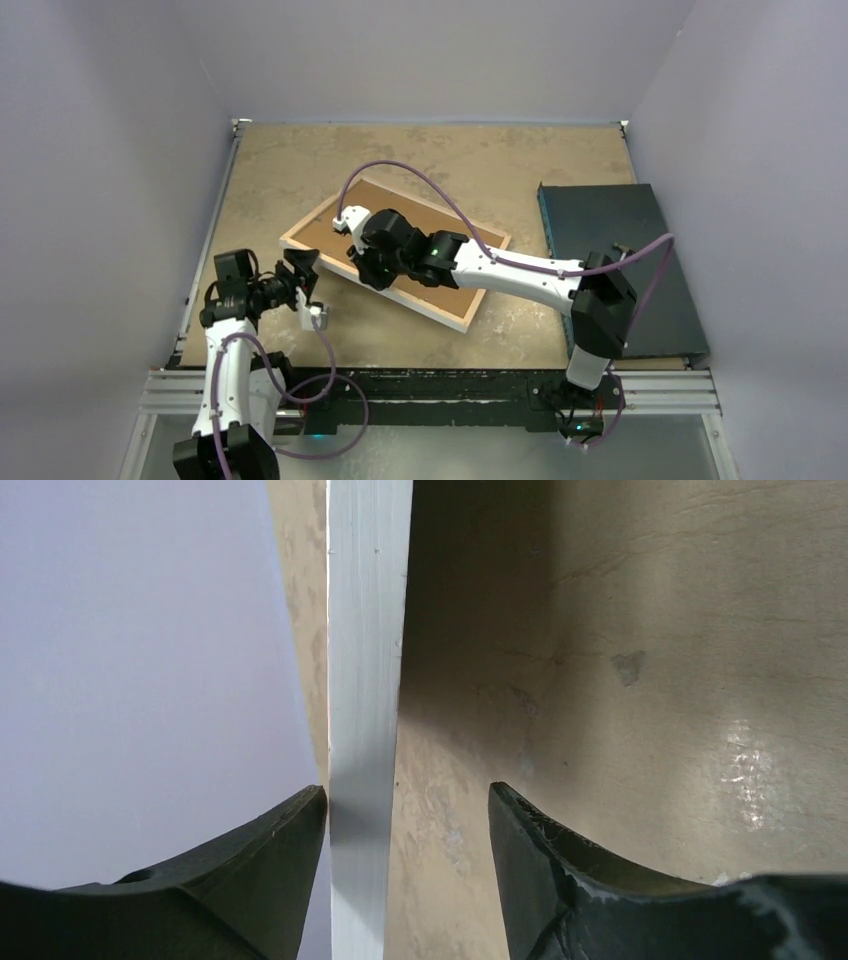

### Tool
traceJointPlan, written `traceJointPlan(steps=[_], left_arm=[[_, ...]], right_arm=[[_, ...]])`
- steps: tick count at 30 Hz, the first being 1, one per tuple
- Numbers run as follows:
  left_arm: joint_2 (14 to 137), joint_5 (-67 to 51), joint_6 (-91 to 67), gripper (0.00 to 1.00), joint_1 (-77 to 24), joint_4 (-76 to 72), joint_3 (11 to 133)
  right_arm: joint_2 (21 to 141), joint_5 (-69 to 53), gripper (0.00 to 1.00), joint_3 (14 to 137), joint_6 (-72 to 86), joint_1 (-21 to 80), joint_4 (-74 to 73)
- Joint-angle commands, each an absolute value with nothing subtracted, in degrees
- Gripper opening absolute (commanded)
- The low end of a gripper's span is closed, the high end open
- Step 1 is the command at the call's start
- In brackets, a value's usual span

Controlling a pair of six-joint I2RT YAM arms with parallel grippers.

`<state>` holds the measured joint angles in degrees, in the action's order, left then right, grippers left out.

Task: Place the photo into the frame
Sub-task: Turn over the photo frame at the center of the board.

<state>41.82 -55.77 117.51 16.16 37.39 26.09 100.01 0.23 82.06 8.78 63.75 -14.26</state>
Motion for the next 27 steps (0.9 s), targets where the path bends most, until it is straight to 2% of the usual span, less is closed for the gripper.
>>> traceJointPlan(steps=[1, 9, 12, 18, 22, 26, 27], left_arm=[[43.4, -56.9, 138.5, 0.58, 14.5, 36.8, 27.9], [41.3, -58.0, 135.8, 0.63, 13.5, 30.2, 26.3], [38.7, -59.8, 129.0, 0.68, 13.2, 23.6, 24.3], [44.1, -58.0, 138.4, 0.67, 12.2, 29.9, 26.1], [46.0, -55.2, 137.7, 0.55, 10.1, 28.5, 27.3], [47.3, -54.7, 136.0, 0.27, 9.1, 29.0, 30.6], [47.3, -54.7, 135.9, 0.19, 9.1, 29.8, 31.4]], right_arm=[[99.2, -0.6, 0.00, 87.3, 9.1, 64.1, -12.1], [99.5, -1.8, 0.00, 87.5, 9.0, 64.2, -12.5], [99.5, -1.9, 0.00, 87.8, 9.0, 64.2, -12.7], [99.6, -3.8, 0.00, 89.7, 9.3, 64.5, -13.3], [99.9, -3.5, 0.00, 90.6, 8.2, 65.1, -15.1], [98.7, -1.5, 0.01, 89.4, 7.9, 65.1, -14.8], [98.4, -0.4, 0.08, 89.3, 7.9, 65.1, -15.0]])
